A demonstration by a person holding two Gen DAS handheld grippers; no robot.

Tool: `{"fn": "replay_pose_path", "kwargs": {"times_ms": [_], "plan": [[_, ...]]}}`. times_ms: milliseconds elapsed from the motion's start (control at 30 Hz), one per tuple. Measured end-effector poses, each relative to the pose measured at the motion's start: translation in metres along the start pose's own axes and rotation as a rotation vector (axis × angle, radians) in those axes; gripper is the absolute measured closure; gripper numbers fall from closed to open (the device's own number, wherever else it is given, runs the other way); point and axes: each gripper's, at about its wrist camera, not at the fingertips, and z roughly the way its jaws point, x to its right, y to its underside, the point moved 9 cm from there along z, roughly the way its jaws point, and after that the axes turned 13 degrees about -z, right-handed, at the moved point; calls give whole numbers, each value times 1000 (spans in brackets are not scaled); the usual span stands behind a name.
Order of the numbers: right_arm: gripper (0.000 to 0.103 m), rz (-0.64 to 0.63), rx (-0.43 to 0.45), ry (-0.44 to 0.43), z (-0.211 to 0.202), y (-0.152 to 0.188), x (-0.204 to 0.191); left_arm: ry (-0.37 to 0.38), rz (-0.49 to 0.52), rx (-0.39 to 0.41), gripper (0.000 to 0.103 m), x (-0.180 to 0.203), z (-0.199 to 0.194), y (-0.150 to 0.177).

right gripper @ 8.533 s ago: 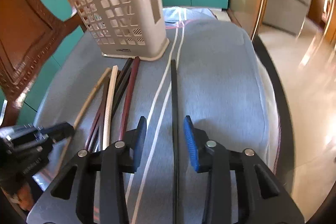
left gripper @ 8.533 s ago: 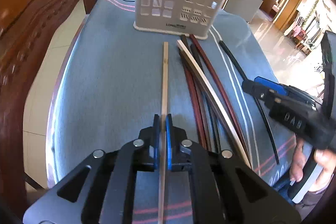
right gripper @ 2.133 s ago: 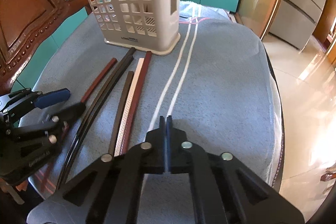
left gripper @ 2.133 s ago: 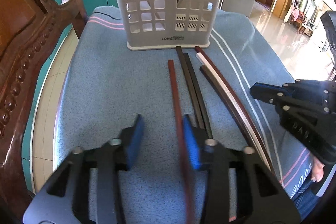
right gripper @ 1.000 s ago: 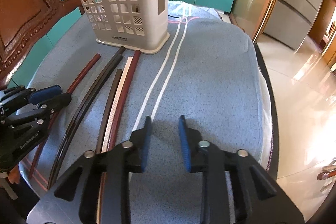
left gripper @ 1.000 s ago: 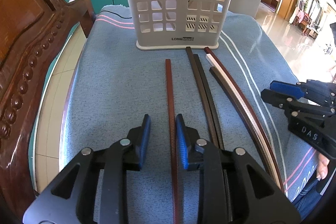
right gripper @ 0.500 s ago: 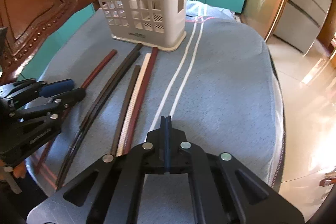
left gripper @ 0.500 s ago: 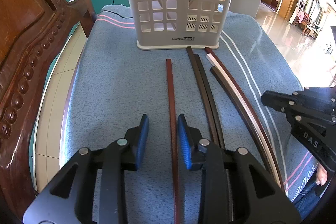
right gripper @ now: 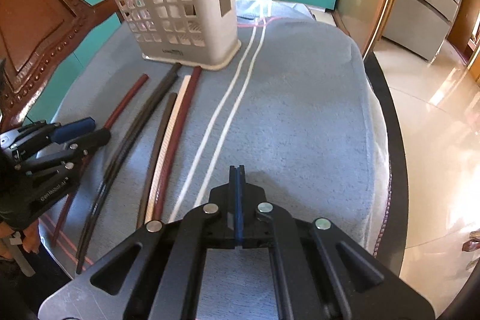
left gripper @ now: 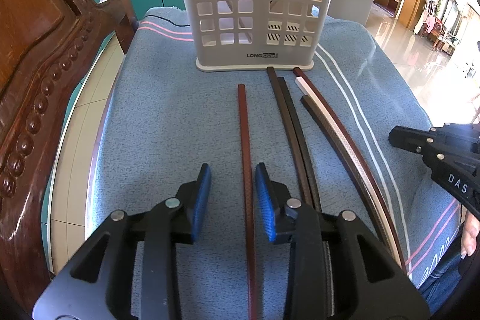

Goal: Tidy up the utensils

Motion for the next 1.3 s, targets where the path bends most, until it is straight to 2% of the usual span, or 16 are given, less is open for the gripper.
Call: {"fn": "replay_pose_path", "kwargs": {"times_ms": [133,267,333,433,500,633,733,767,833,1000,1067,1133,1167,1233,1300], "plan": [[102,-8,4,-19,1,-1,-4,5,-4,-6,71,1,0,0],[100,23,28,-21,0,-8,1,72,-81,-41,71,-5,-1,-2],[92,44,38,-15,-1,-11,6,113,-130,-51,71,-8,-3,-6],[80,54,44,-8,-2,-15,7,129,-146,-39,71,-9,-4,-13],[76,52,44,-4,0,-18,5,141,-156,-40,71,-7,-3,-17],[76,47,51,-32,5,-24,-5,141,-151,-41,71,3,1,-21],[76,27,70,-46,12,-35,-14,41,-118,-23,71,2,6,-26],[76,25,73,-37,16,-41,-15,29,-128,-28,71,-1,9,-26],[75,28,83,-38,23,-55,-17,43,-165,-50,71,-4,15,-26],[75,38,79,-53,43,-81,-25,33,-145,-37,70,-6,15,-27],[75,26,67,-47,43,-80,-26,37,-134,-34,70,-4,15,-27],[84,-13,40,-7,39,-74,-23,41,-131,-34,70,-3,16,-28],[85,-7,32,-5,37,-71,-22,41,-131,-34,70,-5,15,-28],[86,42,19,-67,32,-63,-17,41,-135,-36,70,-6,15,-27],[87,36,17,-90,27,-57,-17,38,-137,-35,69,-7,14,-24]]}}
